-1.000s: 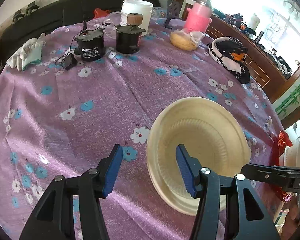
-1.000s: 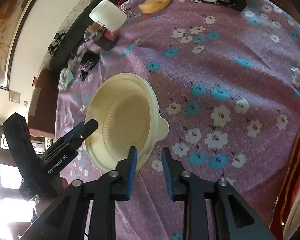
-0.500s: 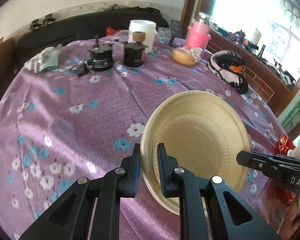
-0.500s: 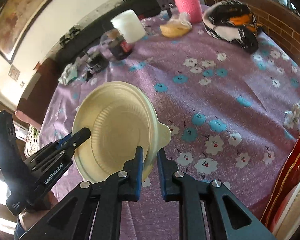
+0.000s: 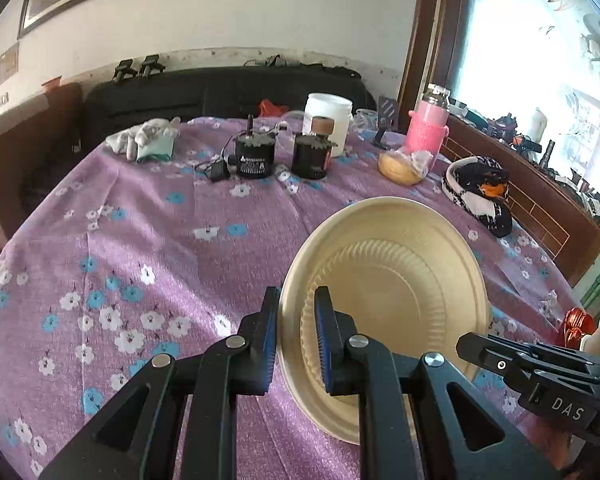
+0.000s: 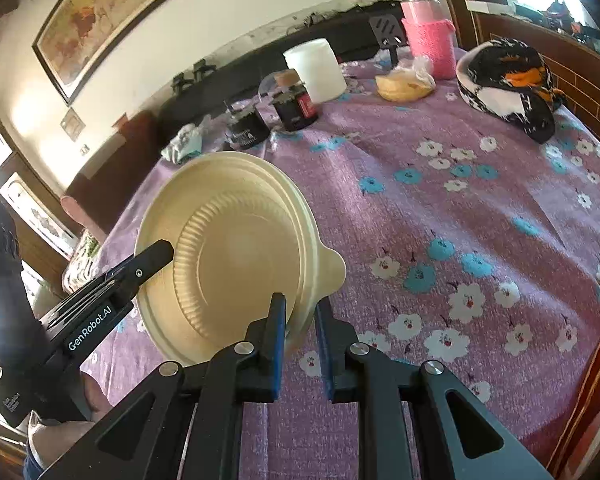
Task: Organize plates and bowls
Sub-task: 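Lift the cream bowl with the right gripper and carry it over the stack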
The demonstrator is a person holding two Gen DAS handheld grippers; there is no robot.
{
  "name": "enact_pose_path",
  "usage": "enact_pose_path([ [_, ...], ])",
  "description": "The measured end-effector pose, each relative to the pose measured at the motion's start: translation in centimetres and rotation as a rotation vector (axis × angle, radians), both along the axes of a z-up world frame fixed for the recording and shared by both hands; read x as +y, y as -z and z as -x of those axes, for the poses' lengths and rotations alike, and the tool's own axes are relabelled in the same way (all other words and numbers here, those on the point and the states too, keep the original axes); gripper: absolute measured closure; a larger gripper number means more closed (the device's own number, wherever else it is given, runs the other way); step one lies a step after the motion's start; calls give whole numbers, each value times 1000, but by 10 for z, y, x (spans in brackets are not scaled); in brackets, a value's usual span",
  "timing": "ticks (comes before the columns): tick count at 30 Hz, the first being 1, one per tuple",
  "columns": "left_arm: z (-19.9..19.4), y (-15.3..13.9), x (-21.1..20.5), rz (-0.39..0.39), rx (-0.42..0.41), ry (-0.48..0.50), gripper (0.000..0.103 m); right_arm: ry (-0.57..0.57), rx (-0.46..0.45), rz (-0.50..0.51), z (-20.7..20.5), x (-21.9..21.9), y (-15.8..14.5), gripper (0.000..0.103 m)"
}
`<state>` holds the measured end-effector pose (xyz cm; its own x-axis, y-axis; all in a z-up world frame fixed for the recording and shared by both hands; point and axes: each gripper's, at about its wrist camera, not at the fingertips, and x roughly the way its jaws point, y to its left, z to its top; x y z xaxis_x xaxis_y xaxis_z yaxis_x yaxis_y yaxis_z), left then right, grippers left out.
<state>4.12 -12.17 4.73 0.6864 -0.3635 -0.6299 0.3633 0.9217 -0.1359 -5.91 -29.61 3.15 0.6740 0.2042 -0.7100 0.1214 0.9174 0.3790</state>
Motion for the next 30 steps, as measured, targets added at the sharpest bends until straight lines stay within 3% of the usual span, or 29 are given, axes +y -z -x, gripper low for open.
enact_pose_path([
  [12, 37, -24, 3, 8, -89, 19, 88, -4, -107, 22, 26, 3, -19, 87],
  [22, 151, -65, 17, 7, -208, 44, 86, 1, -183, -3, 122, 18, -51, 87],
  [27, 207, -68, 11, 14, -270, 39, 85, 33, -211, 14, 174, 16, -64, 87],
  [30, 233, -66, 7, 47, -260, 48, 80, 62, -235, 30, 205, 12, -71, 87],
])
